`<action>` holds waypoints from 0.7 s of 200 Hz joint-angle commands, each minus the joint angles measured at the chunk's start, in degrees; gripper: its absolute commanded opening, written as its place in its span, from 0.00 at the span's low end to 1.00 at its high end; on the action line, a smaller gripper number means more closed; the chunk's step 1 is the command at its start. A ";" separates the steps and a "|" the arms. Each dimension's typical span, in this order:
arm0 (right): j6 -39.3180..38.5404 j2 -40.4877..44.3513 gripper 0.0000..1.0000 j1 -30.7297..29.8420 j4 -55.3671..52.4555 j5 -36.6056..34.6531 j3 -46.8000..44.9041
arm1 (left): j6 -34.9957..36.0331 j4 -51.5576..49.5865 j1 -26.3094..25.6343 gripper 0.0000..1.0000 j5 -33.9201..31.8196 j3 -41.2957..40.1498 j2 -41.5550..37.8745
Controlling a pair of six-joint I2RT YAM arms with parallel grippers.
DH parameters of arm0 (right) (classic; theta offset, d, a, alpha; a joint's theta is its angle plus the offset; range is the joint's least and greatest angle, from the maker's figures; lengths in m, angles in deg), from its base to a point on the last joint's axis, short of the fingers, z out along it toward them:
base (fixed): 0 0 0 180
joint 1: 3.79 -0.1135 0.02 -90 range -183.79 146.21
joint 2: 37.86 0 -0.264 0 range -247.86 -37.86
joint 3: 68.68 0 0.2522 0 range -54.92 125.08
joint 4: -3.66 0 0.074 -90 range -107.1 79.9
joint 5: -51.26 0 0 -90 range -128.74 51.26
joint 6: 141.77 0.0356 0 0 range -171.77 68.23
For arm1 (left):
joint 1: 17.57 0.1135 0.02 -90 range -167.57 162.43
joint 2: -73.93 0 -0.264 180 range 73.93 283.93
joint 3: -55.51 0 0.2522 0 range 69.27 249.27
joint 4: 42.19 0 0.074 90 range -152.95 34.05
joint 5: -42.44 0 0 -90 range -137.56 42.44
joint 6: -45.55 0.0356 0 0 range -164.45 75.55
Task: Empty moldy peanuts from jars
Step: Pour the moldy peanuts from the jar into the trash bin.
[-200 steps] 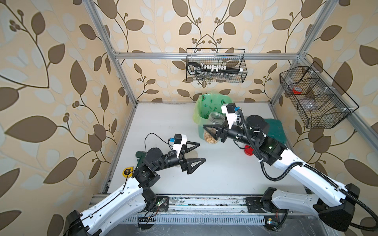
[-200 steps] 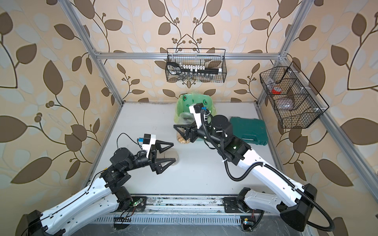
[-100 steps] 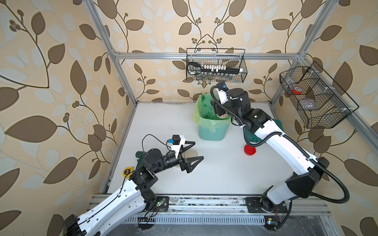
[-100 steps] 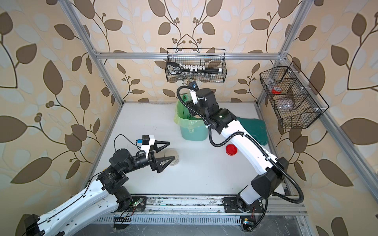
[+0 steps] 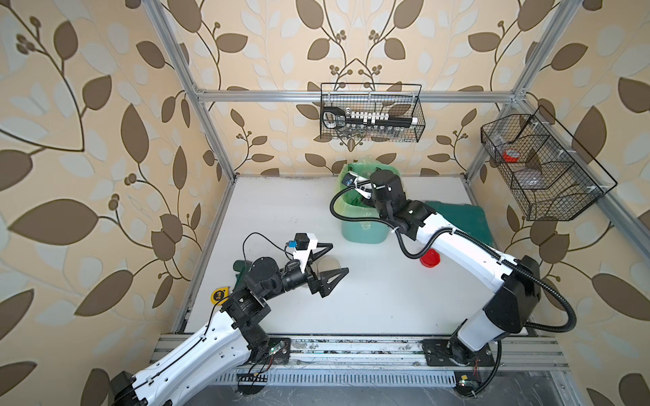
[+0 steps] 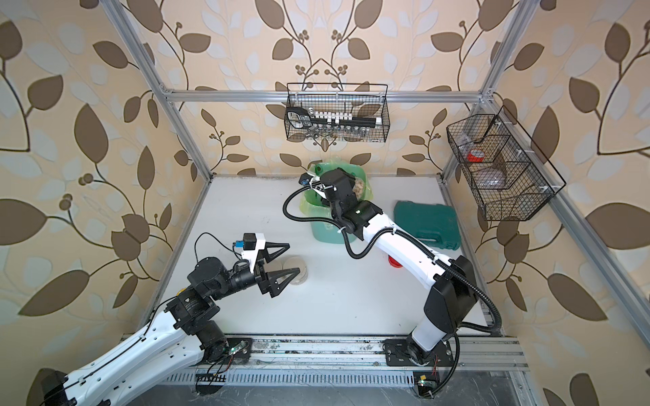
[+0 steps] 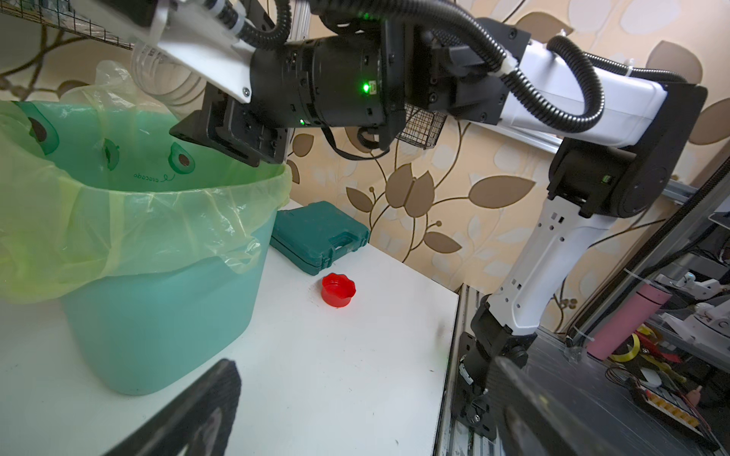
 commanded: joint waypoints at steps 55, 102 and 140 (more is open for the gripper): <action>-30.48 -5.09 0.00 1.14 14.48 -9.96 -2.97 | 1.40 1.05 -0.10 0.99 -1.25 -0.11 -0.82; -40.06 -6.02 0.00 2.15 18.39 -9.57 -3.59 | 1.36 1.27 -0.09 0.99 -1.16 -0.19 -0.73; -45.16 -5.69 0.00 2.28 16.72 -8.47 -3.22 | 1.46 0.83 -0.17 0.99 -1.51 -0.37 -1.34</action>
